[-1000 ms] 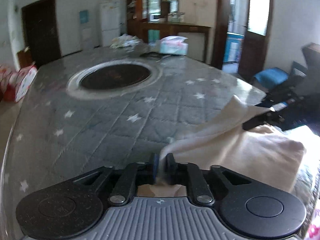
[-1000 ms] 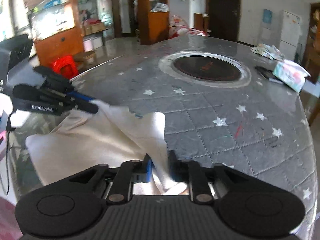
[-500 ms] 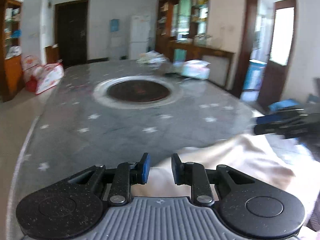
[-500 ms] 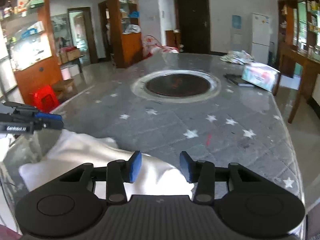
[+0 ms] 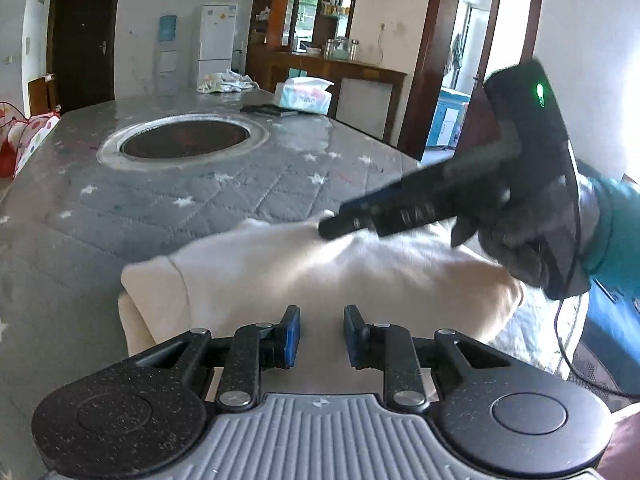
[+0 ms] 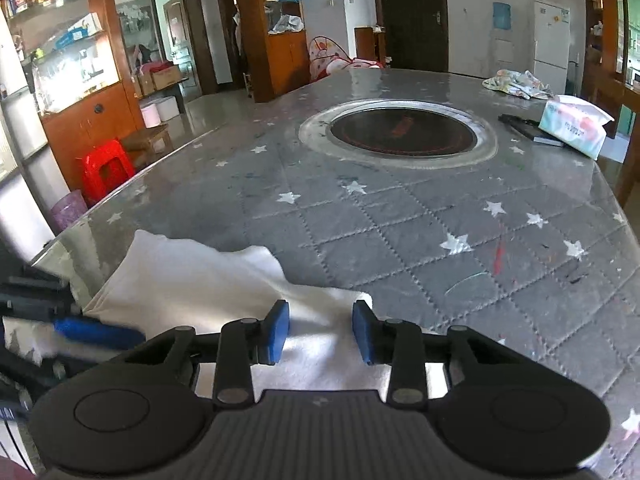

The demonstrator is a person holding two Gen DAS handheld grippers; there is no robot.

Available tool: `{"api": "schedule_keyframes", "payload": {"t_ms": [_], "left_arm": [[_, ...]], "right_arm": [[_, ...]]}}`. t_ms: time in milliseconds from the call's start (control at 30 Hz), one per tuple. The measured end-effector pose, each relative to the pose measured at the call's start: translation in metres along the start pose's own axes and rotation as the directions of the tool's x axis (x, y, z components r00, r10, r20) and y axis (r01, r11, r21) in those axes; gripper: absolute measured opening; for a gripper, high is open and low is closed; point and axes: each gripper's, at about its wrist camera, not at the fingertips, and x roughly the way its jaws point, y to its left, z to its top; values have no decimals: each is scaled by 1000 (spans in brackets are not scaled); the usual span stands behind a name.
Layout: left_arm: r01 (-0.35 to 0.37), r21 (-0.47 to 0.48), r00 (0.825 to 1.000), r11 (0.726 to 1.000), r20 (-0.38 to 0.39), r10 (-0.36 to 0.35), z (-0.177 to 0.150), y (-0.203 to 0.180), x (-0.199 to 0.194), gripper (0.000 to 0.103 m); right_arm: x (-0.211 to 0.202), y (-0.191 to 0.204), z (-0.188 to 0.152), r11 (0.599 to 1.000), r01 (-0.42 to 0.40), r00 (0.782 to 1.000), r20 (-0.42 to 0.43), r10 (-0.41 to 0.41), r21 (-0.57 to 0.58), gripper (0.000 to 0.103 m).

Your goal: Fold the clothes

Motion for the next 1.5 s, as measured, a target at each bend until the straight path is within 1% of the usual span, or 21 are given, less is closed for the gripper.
{"api": "schedule_keyframes", "payload": {"t_ms": [100,233,300,467,700,867,933,967,1000,1200,1333,1400,1467,1500], "left_arm": [[7,-19,1000,1000,9,-7,-3,1,-2,27],[12,-26,1000,1000,13,-11,-5,1,-1,28],[15,-35,1000,999,15,-15,-4,3,0,28],[23,-52,1000,998,22,-22,-6,6,-2,28],[33,-67,999,997,30,-31,-7,6,-1,33],[39,-76,999,996,27,-37,-6,8,-2,34],[34,-77,999,996,24,-32,-4,9,-4,40],[25,-79,999,997,27,-23,-2,10,-5,46],[16,-81,999,997,30,-13,1,11,-7,47],[-19,-130,996,991,84,30,20,25,-14,49],[-22,-179,993,984,109,42,32,39,-8,50],[-30,-201,993,979,105,52,34,46,-2,50],[-47,-221,994,974,82,66,34,53,6,50],[-67,-231,995,971,62,83,31,57,10,50]], "right_arm": [[-4,9,6,999,-14,1000,16,14,-29,35],[14,19,10,998,-24,1000,-21,23,-51,33],[26,22,11,999,-17,999,-41,14,-51,32],[38,33,18,998,-26,999,-47,23,-65,32],[52,48,29,995,-42,998,-53,37,-86,32],[30,37,26,996,-37,999,-32,34,-79,33],[20,32,25,997,-35,999,-23,33,-75,32],[15,30,24,997,-33,999,-18,32,-73,33],[10,27,23,997,-32,999,-14,31,-71,33],[-19,13,19,998,-26,1000,14,27,-60,34],[-38,0,0,999,-10,1000,16,10,-31,35],[-41,-7,-12,1000,8,1000,12,-8,-9,35],[-40,-15,-20,1000,27,1000,9,-28,15,35],[-39,-19,-22,999,34,999,8,-35,27,35]]}}
